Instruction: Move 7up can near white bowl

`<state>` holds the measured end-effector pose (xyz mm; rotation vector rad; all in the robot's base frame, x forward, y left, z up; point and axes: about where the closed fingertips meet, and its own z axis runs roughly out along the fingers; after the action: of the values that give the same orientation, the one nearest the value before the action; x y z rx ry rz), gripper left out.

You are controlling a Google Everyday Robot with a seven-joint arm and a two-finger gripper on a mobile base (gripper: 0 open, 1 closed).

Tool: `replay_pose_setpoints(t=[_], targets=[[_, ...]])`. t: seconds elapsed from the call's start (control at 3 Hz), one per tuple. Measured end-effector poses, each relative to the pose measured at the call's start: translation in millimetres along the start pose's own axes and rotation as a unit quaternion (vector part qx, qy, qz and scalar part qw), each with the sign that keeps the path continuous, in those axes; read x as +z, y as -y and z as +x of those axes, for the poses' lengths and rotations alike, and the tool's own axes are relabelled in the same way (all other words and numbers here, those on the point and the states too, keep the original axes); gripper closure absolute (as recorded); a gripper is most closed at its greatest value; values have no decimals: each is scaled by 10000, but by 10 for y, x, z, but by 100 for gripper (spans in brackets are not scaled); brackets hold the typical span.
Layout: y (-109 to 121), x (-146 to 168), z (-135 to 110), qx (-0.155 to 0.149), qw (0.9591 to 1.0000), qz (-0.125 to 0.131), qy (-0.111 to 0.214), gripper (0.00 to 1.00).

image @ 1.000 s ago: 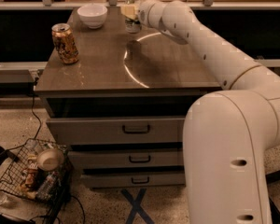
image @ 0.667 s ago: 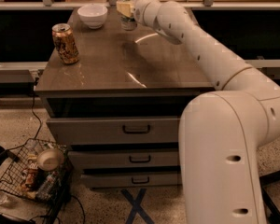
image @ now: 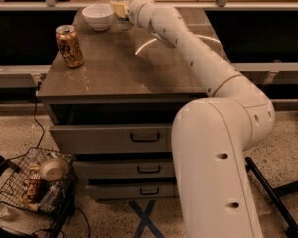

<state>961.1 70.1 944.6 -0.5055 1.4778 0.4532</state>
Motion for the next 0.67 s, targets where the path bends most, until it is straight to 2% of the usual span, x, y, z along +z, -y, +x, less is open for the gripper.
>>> replay_pose_setpoints(t=[0.33, 0.67], targets=[[-8, 101, 89, -188, 9998, 77, -75, 100], [78, 150, 245, -156, 9992, 281, -239, 100]])
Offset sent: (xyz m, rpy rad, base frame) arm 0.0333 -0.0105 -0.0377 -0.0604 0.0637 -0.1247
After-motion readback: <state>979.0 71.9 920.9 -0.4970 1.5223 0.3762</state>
